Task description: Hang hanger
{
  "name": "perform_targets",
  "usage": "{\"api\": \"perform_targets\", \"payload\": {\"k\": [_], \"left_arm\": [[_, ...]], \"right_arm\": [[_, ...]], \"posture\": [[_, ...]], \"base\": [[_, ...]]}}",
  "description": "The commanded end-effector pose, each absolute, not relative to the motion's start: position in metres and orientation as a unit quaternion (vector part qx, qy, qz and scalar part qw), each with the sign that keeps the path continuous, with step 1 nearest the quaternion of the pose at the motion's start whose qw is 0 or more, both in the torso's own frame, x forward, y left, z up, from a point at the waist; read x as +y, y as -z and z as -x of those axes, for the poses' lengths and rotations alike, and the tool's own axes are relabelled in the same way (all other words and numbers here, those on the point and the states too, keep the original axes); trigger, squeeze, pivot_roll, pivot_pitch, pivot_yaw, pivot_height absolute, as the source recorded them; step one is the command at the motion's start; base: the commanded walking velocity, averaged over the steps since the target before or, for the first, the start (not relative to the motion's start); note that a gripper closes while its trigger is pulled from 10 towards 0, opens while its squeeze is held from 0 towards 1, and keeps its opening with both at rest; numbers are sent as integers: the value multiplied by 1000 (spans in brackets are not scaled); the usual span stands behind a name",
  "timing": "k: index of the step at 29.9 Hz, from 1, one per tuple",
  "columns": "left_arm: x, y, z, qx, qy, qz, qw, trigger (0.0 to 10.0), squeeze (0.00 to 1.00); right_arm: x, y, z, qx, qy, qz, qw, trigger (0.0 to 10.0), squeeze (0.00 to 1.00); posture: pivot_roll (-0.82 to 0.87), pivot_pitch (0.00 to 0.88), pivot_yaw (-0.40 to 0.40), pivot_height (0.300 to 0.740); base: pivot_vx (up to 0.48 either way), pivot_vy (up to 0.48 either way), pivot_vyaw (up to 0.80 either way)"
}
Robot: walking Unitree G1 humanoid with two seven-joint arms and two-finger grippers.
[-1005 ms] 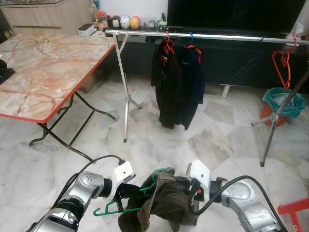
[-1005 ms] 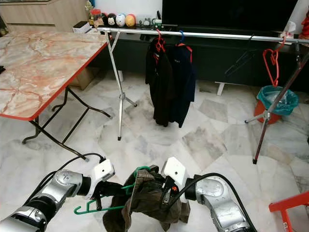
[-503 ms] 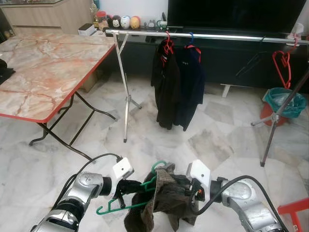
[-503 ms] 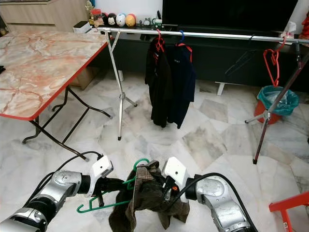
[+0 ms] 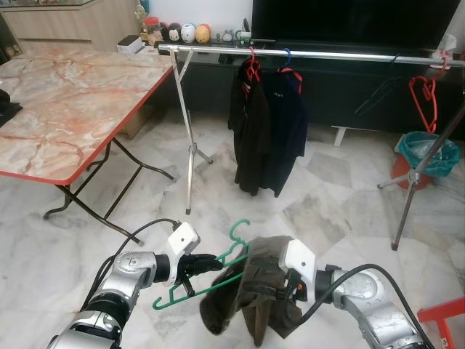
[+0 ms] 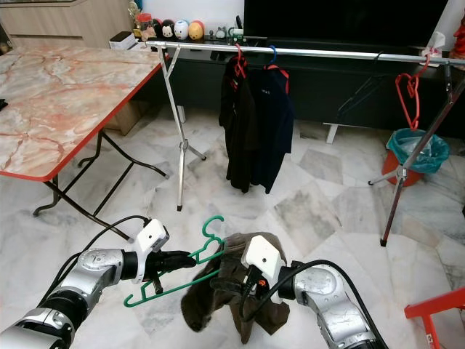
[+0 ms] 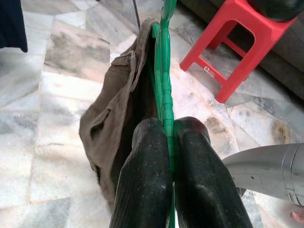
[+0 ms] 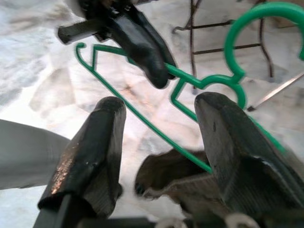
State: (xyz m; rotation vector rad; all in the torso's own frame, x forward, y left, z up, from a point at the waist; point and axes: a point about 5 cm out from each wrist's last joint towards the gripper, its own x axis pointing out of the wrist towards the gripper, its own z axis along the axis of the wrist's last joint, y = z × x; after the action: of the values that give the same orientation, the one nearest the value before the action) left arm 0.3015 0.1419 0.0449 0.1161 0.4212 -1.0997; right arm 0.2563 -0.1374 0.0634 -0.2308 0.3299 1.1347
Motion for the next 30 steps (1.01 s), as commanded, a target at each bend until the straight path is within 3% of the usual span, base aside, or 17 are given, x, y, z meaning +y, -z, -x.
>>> {"api": "perform_targets", "payload": {"k": [1,14,16,20,25,28,30], "left_arm": [[139,-59,-309,156,522,-52,837,10000,0],[135,-60,-308,149,524,-41,838,10000,0],[134,-60,-308,146,524,-40,838,10000,0],[134,-61,-308,145,529,-34,835,10000,0],[133,-64,-308,140,537,-33,831,10000,0],[134,-70,-310,130,546,-25,828,10000,0],[134,-71,-310,129,547,-24,827,10000,0]], "right_arm": [[-142,-65,-265,151,-502,120,843,10000,0],[-155,-68,-285,133,-416,135,889,10000,0],[-172,-74,-303,112,-311,163,930,10000,0],[-195,-81,-316,108,-215,157,958,10000,0],[-223,-84,-319,115,-146,197,963,10000,0],[-253,-84,-317,138,-95,215,962,10000,0],[-254,-83,-316,143,-97,217,961,10000,0]], "posture": [[88,12,20,740],[84,12,16,740],[84,12,16,740],[84,12,16,740],[78,10,12,740],[76,9,9,740],[76,9,9,740]], "base": [[0,0,0],[0,0,0],[0,0,0],[0,0,0],[0,0,0],[0,0,0],[0,0,0]]}}
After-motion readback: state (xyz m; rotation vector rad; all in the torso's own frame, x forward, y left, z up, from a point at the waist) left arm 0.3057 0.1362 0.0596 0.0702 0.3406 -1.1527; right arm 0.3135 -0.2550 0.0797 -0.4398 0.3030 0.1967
